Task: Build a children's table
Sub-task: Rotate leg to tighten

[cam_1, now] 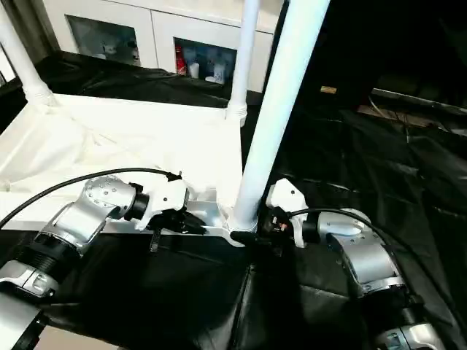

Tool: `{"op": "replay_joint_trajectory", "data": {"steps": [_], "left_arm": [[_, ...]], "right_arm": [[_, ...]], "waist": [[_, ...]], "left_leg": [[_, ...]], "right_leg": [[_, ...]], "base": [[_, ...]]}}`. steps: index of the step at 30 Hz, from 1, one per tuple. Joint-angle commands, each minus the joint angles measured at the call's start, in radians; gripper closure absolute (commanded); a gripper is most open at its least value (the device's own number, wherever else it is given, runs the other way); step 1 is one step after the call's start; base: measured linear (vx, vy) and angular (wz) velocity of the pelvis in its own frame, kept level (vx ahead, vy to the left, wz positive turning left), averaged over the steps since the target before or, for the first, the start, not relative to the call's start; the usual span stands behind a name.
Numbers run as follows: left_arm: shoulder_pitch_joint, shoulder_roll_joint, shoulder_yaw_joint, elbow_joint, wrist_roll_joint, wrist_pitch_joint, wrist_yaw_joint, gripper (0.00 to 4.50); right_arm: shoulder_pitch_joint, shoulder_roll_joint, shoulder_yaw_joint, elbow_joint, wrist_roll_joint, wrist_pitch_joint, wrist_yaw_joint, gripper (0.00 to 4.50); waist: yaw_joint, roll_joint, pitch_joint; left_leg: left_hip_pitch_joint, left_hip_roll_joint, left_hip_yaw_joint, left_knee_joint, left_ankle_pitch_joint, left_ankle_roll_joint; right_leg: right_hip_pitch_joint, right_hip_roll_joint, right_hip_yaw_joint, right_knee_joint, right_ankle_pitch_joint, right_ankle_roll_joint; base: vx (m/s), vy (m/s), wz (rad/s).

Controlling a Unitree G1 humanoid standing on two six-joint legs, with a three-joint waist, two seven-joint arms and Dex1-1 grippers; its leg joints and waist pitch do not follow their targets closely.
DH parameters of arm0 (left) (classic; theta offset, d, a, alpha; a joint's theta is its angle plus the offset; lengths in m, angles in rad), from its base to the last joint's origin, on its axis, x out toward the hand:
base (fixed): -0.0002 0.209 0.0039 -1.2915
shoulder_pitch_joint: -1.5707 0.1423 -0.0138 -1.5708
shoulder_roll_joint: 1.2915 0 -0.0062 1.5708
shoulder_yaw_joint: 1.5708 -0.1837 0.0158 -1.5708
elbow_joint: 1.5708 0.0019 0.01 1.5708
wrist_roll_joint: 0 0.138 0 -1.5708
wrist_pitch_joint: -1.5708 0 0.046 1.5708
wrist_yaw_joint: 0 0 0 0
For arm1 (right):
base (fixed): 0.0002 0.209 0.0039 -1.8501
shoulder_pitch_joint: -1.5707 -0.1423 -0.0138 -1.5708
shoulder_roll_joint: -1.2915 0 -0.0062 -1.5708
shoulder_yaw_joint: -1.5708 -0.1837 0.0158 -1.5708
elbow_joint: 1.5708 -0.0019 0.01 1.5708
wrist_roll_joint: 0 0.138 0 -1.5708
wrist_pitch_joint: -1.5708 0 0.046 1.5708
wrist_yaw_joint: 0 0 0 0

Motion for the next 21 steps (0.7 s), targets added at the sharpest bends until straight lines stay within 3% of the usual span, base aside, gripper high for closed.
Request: {"op": "replay_joint_trajectory", "data": {"steps": [1,11,16,19,21], "left_arm": [[-0.001,0.002,-0.026,-0.025,0.009,-0.019,-0.024,4.5],[-0.001,0.007,-0.026,-0.02,0.012,-0.019,-0.023,4.5],[0.001,0.007,-0.028,-0.019,0.013,-0.014,-0.019,4.5],[-0.009,-0.014,-0.02,0.016,0.041,0.022,0.061,4.5],[-0.02,-0.031,-0.01,0.042,0.046,0.041,0.103,4.5]], "right_arm": [[-0.006,-0.004,0.002,0.003,-0.01,-0.004,-0.005,0.88],[-0.007,0.011,0.003,0.01,-0.006,-0.007,-0.004,1.69],[0.005,0.021,0.003,0.006,-0.002,-0.007,-0.008,1.73],[0.022,0.062,-0.025,0.017,0.01,0.024,-0.08,1.75],[0.021,0.088,-0.038,0.039,-0.004,0.036,-0.147,1.75]], "waist": [[0.001,0.0,-0.065],[0.002,0.002,-0.064],[0.002,0.004,-0.064],[0.0,0.006,-0.062],[-0.003,0.008,-0.057]], "left_leg": [[0.026,0.043,-0.009,-0.05,-0.128,0.076],[0.026,0.042,-0.01,-0.049,-0.159,0.052],[0.026,0.042,-0.011,-0.049,-0.17,0.046],[0.027,0.042,-0.011,-0.051,-0.189,0.036],[0.029,0.042,-0.011,-0.054,-0.235,0.015]], "right_leg": [[0.043,-0.077,0.04,-0.056,0.048,-0.258],[0.042,-0.077,0.041,-0.057,0.001,-0.248],[0.04,-0.076,0.041,-0.057,-0.007,-0.248],[0.038,-0.076,0.041,-0.06,-0.028,-0.246],[0.033,-0.077,0.041,-0.068,-0.106,-0.237]], "base": [[0.0,0.0,0.0],[0.0,0.0,0.0],[0.0,0.0,0.0],[0.0,0.0,0.0],[0.0,0.0,0.0]]}}
